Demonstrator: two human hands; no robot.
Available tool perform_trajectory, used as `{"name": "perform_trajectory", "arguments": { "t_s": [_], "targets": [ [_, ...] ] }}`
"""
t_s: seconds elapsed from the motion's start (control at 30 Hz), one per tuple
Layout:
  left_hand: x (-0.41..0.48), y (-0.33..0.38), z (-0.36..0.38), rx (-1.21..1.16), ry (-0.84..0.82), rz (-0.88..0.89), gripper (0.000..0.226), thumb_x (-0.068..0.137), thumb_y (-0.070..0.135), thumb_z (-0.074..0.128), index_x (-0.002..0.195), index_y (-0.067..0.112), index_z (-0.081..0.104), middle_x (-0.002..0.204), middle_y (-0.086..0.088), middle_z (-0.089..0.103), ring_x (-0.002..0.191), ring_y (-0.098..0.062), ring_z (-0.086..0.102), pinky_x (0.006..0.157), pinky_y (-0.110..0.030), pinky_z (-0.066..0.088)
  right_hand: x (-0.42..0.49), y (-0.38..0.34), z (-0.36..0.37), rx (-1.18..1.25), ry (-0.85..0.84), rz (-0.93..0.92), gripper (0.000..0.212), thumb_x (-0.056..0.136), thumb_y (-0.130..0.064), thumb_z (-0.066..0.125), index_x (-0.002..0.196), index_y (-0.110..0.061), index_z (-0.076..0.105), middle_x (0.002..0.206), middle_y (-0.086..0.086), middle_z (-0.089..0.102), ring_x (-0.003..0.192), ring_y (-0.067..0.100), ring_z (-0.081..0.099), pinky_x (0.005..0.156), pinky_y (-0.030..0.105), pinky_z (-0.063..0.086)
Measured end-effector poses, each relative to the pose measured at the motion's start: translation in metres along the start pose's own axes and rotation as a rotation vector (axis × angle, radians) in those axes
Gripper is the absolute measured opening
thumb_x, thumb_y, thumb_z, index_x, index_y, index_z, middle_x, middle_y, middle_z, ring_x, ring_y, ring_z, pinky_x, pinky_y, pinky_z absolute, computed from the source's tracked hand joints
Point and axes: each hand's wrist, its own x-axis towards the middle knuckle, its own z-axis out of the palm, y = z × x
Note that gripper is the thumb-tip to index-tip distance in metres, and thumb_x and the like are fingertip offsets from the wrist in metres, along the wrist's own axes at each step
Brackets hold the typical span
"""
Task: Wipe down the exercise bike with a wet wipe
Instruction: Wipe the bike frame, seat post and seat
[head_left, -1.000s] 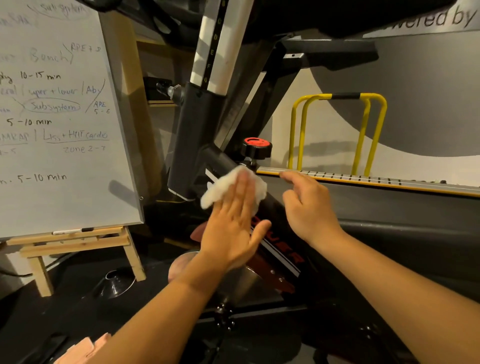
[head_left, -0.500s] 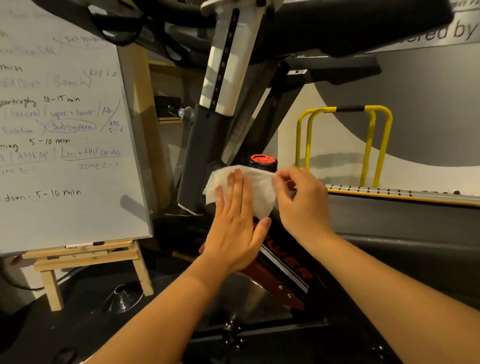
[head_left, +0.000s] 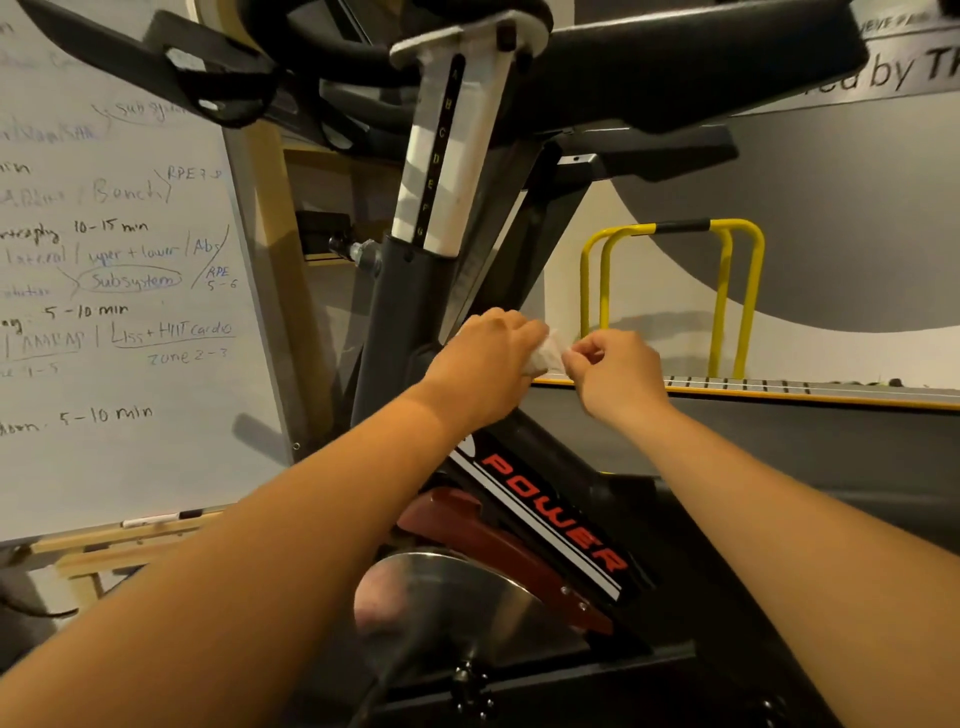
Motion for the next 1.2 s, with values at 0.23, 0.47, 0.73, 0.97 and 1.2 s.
{"name": "perform_trajectory", "arguments": {
  "t_s": [0.23,0.47,0.73,0.97,1.2],
  "targets": [
    [-0.035,0.007,0.023,0.179,0.236,0.245,0.061,0.078,0.015,0.075,0.134,0.000,0.056,0.140,-0.018,0.054,0.133,-0.034,0.047,0.116,-0.044,0.026,-0.023,0.010,-0.004,0.010,-0.004,-0.090,0.012,0.094,-0.022,0.062,0.082,-0.020,0.062,0.075,-0.006,0.060,0.073,0.010,0.058,0.057,0.016,0.040],
    [0.022,0.033,-0.005,-0.006,0.034,-0.328,0.019,0.099,0.027,0.051,0.091,0.013,0.062,0.085,-0.003,0.057,0.076,-0.019,0.058,0.066,-0.031,0.046,-0.016,-0.001,-0.004,0.041,0.007,-0.080,0.012,0.095,-0.020,0.059,0.085,-0.016,0.064,0.081,-0.002,0.062,0.072,0.008,0.055,0.056,0.015,0.038],
    [-0.067,0.017,0.059,0.151,0.236,0.147,0.053,0.094,0.019,0.047,0.145,0.005,0.043,0.157,-0.016,0.031,0.150,-0.033,0.016,0.122,-0.052,0.015,-0.034,0.013,-0.001,-0.070,-0.001,-0.213,0.012,0.094,-0.019,0.058,0.084,-0.015,0.064,0.074,-0.005,0.059,0.068,0.007,0.055,0.055,0.013,0.036],
    [-0.115,0.097,0.126,-0.094,0.039,-0.191,0.080,0.100,0.059,0.022,0.155,0.007,0.000,0.161,-0.019,-0.012,0.150,-0.031,-0.016,0.121,-0.047,-0.006,-0.042,0.029,-0.007,-0.440,-0.260,-0.255,0.014,0.095,-0.027,0.051,0.091,-0.022,0.064,0.091,0.002,0.064,0.083,0.022,0.060,0.075,0.043,0.054],
    [-0.077,0.087,0.111,-0.419,0.245,-0.638,0.076,0.098,0.055,0.013,0.156,0.013,-0.013,0.159,-0.009,-0.030,0.145,-0.022,-0.033,0.122,-0.046,-0.010,-0.044,0.031,-0.020,-0.551,-0.196,-0.366,0.015,0.098,-0.024,0.049,0.097,-0.019,0.064,0.094,0.002,0.066,0.085,0.023,0.060,0.076,0.044,0.053]
  ]
}}
